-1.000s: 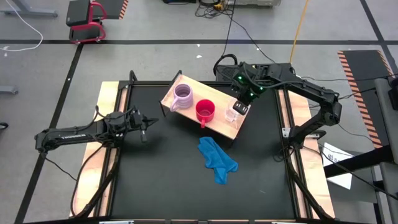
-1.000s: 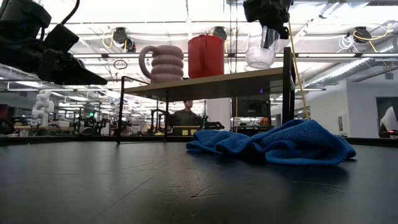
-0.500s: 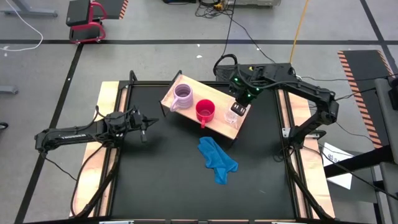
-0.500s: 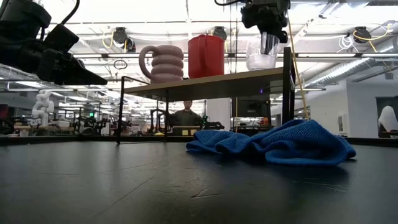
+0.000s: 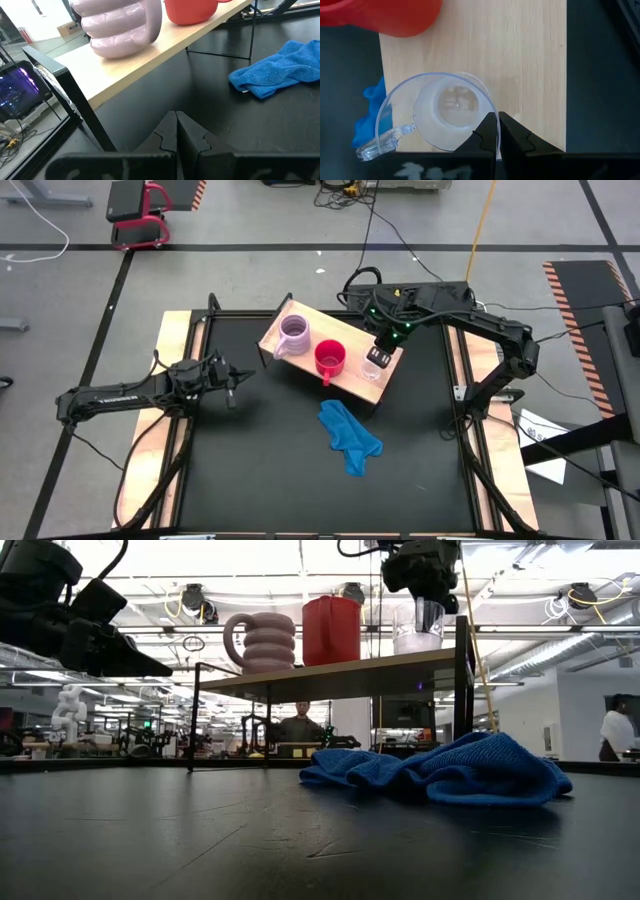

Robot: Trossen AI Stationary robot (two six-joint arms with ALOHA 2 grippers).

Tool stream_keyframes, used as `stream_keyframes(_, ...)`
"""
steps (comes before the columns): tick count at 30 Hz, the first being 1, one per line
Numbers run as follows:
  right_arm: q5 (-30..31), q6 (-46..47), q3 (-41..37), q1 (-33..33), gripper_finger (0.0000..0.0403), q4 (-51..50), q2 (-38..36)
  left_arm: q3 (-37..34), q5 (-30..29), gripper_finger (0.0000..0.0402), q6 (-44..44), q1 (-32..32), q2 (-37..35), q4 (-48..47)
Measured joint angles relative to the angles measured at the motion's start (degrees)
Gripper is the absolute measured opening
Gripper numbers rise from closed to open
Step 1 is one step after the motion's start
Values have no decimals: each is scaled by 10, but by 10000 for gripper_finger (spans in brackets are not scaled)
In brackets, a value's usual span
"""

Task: Stack small to large cups/mugs on shelf
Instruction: Put the transparent mug on the shelf

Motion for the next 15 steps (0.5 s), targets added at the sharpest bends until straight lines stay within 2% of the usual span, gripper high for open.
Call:
stream_keyframes(3,1,9,0,0,0,3,0,0,3,3,0,0,0,0)
stream_keyframes(7,46,15,0,15,0,4,0,0,4,3,0,0,0,0)
stream_keyframes(15,91,23,-2,56,0,24,2,0,4,3,0,0,0,0)
